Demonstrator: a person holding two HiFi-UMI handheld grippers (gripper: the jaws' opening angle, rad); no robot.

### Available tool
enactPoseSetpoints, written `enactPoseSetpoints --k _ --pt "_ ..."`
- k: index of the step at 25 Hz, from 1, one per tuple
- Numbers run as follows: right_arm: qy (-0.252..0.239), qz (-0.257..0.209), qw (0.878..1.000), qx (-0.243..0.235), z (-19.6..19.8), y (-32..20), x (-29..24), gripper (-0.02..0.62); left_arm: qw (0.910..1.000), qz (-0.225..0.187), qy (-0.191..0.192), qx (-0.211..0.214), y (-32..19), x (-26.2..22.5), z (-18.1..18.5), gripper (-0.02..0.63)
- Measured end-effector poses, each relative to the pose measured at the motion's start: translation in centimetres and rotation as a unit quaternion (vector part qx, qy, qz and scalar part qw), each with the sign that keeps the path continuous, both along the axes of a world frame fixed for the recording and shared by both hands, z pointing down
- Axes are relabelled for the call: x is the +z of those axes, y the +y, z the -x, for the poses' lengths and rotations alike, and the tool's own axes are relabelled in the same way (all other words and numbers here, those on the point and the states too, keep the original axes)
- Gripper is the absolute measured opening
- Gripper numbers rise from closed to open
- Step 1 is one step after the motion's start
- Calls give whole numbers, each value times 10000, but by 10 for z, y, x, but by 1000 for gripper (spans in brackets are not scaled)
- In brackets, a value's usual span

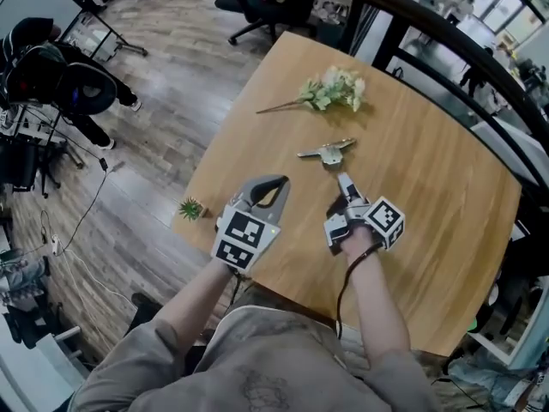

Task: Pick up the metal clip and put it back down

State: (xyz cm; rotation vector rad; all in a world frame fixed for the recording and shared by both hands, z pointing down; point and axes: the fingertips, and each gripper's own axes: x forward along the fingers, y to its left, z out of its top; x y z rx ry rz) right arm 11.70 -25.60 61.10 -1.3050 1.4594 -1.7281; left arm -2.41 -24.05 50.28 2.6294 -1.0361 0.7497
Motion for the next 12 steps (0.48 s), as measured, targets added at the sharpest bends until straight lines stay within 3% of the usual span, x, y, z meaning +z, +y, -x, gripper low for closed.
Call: enactPoseSetpoints --k 12 --pt "-286 432 9984 219 9 -35 49 166 9991 410 70 -53 -20 37 9 2"
